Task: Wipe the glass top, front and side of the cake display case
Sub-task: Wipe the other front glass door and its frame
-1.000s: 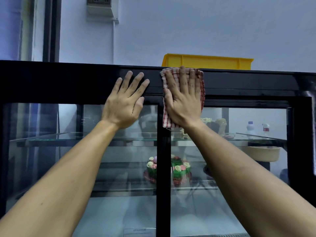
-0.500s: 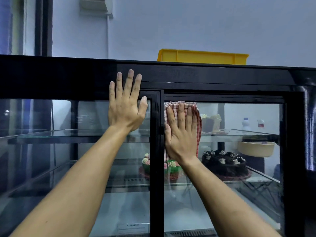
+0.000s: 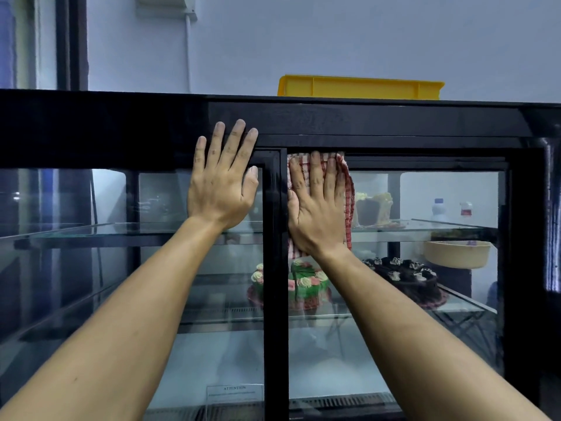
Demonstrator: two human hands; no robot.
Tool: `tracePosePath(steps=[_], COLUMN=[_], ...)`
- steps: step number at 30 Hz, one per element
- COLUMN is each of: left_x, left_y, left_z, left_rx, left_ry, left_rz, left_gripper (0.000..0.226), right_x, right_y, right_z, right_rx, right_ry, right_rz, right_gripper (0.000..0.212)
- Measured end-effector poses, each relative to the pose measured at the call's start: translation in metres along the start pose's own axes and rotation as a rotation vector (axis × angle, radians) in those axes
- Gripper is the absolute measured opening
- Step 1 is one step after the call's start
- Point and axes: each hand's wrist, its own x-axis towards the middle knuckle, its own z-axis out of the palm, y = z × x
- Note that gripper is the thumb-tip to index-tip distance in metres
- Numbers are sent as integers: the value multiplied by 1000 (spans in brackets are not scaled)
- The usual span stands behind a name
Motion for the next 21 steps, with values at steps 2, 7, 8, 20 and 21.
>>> tracePosePath(steps=[2,7,8,20,21], left_x=[1,-1,-2,-4,-4], left_y=[1,2,2,4,4], left_z=[0,1,0,1,0], left_rx=[-13,-1,-1,5,2], left_ry=[2,-12,-19,-43,-41], left_rz=[9,151,146,120,121], left_gripper=[62,57,58,59,59], right_x=[9,-12,-25,-59,-33], right_y=[2,-7,-7,-3,-1], right_z=[-2,5,7,6,3], right_rx=[-1,-10,-9,-43,-37], right_ry=[15,48,37,-28,-16], right_rz=[-2,83,69,-32,-20], right_gripper=[60,58,58,60,60])
